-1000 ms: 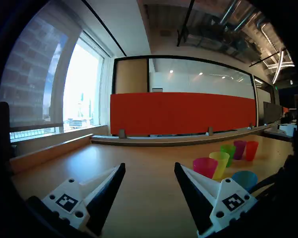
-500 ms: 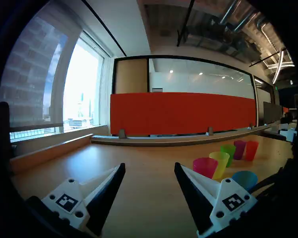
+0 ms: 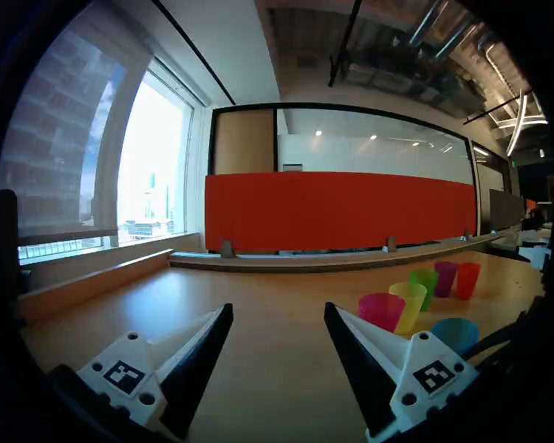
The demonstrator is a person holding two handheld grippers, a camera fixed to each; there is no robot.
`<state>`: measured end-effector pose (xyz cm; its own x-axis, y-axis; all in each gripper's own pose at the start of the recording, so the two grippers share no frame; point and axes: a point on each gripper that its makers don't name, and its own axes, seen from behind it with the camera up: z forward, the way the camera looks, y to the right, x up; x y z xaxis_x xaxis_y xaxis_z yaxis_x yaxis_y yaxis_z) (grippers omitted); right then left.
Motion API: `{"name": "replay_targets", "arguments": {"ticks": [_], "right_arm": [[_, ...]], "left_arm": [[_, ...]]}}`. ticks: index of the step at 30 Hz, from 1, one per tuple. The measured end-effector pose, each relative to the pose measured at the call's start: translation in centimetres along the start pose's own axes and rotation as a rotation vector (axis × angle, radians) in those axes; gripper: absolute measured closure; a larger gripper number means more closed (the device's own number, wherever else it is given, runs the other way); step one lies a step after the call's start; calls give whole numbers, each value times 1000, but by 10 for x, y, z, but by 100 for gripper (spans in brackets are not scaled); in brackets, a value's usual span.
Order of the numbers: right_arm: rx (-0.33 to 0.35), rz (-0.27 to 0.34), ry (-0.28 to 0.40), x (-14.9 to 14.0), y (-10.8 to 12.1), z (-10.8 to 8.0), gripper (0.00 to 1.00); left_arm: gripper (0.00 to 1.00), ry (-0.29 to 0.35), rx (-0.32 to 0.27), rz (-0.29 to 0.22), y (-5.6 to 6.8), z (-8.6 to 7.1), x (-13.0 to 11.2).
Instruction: Pour water
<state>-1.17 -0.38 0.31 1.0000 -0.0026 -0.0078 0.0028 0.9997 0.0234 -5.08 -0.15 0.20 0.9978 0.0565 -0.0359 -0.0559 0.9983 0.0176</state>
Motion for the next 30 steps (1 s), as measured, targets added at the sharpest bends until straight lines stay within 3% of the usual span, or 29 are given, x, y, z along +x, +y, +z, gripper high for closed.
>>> {"name": "replay_targets", "arguments": {"ticks": [30], "right_arm": [[9,0,-4,2,-4,-2,1]], "left_arm": [[8,0,0,0,0,0,-1]]}}
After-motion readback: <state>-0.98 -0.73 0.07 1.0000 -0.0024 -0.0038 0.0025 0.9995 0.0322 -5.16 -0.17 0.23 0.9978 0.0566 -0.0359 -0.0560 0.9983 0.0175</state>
